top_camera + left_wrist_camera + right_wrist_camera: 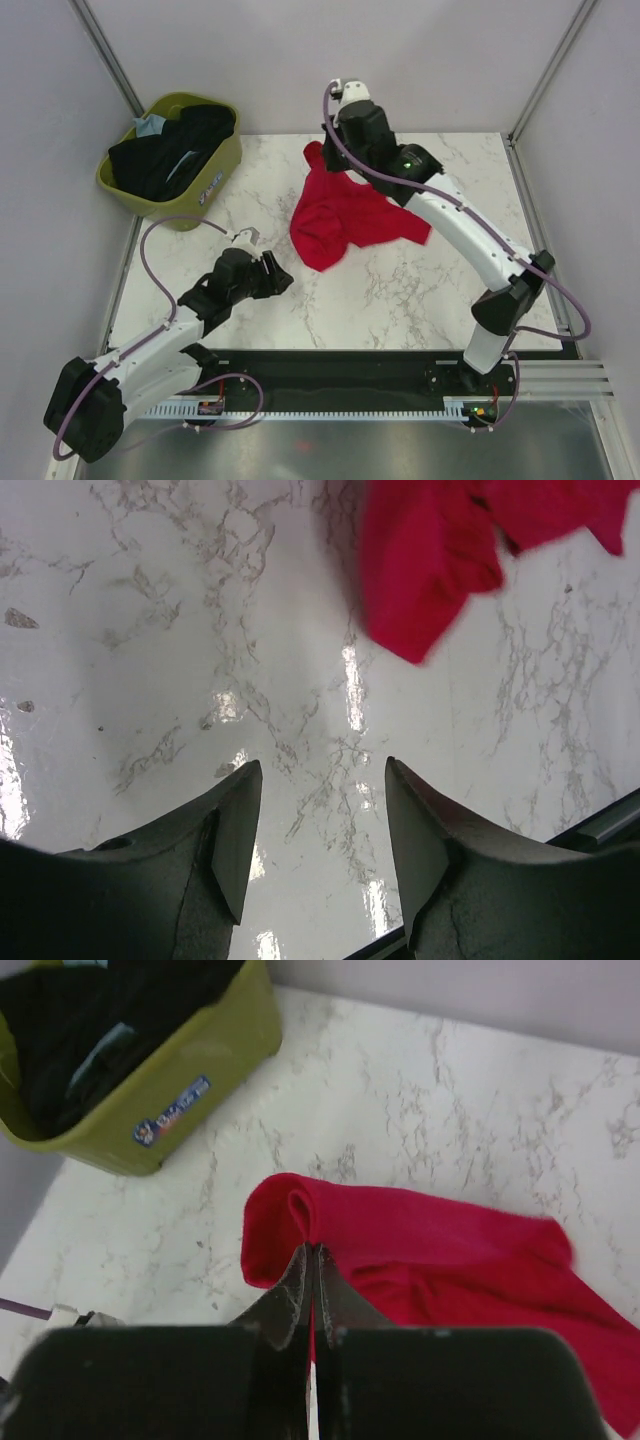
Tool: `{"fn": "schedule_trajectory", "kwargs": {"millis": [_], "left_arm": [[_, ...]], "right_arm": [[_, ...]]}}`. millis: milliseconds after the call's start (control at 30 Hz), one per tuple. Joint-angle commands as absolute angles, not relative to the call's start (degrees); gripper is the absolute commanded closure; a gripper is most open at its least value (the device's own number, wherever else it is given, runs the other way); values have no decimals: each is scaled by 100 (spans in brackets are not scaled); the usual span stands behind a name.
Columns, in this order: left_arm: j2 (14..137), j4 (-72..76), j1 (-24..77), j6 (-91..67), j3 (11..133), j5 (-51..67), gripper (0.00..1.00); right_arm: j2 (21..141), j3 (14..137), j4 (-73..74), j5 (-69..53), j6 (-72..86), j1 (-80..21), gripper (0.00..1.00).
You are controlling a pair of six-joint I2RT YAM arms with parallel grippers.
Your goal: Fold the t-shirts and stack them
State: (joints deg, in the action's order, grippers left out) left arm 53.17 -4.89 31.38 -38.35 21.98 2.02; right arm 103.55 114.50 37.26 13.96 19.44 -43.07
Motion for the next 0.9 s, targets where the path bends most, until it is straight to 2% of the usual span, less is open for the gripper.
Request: {"fn": "schedule_trajectory", "kwargs": {"millis": [0,167,267,300,333,433,533,767,833,867], "left_arm": [[4931,-597,3173,-3990,2250,80,40],[4843,-782,3173,-4043,2162,18,41],[4624,-957,3173,-4043,2145,9,43],[4536,-1002,3173,-4034,2127,17,43],[4448,-1045,3173,-4034,2110,-148,43],[4245,-1107,3173,-4017,2057,-360,42],[4438,-1090,3173,-3964,2214,-448,41],[5878,-845,3173,-3604,3294,-536,40],[6449,-494,3173,-3586,3480,-414,37],[6686,-336,3173,-3525,3672,-343,31]], "right_arm": [[10134,11339,3929,1607,1864,-4078,100],[9739,10347,4007,3038,2082,-4078,100],[8775,8820,4034,4572,3090,-4026,100],[8128,8328,4043,4718,3468,-3964,100],[7825,7392,4034,4702,3785,-3868,100],[6928,5904,3964,4509,4621,-3499,100],[6636,5075,3692,3782,4702,-3104,100],[6706,4571,3560,3296,4694,-2918,100],[6557,4500,3402,2999,4448,-2918,100],[6513,4500,3253,2875,4343,-2918,100]]}}
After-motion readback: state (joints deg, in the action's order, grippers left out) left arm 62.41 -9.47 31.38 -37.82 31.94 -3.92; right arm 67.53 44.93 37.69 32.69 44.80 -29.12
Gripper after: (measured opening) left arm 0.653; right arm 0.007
